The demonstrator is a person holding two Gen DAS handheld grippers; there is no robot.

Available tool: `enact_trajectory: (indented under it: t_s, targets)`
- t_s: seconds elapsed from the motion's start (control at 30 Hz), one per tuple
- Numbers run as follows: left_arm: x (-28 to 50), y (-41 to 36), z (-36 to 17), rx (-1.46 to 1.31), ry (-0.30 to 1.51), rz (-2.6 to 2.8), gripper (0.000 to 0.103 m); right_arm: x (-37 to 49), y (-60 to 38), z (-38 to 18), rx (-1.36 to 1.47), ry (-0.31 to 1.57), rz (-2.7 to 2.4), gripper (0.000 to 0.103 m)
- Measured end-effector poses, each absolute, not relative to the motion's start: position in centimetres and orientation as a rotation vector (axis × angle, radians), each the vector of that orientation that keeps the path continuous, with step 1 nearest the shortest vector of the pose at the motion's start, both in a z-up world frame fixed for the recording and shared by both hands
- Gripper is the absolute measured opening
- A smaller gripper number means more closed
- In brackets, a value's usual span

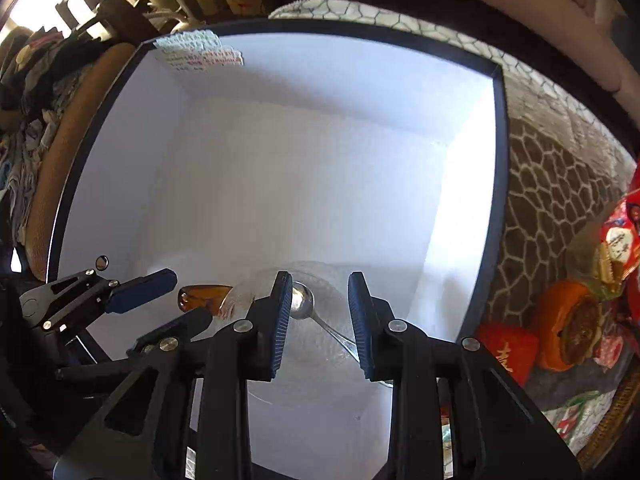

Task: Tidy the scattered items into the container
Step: 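Carry the glass cup over the white box and lower it inside, then open the left gripper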

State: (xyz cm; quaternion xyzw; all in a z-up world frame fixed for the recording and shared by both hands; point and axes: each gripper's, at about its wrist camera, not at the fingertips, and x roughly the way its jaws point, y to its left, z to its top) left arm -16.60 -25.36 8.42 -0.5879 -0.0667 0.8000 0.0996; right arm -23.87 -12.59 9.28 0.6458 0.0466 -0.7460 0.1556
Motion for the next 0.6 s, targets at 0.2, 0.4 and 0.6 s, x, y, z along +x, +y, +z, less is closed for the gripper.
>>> enact_trajectory:
  t_s: [0.2, 0.4, 0.6]
  targets:
    - [-17.5, -26.4, 8.4, -1.744, -0.201, 2.335, 0.038, -22.7, -13.2, 8.6, 1.867, 0.319, -2.069, 0.017]
    - [-17.5, -25.9, 8.1, -1.732, -0.236, 2.316, 0.036, -21.3, -13.3, 8.4, 1.877, 0.480, -2.035, 0.015]
    - [-17.1, -23.7, 8.3, -1.742, -0.143, 2.298, 0.036, -21.0, -13.4, 8.5, 1.823, 0.604, -2.080, 0.013]
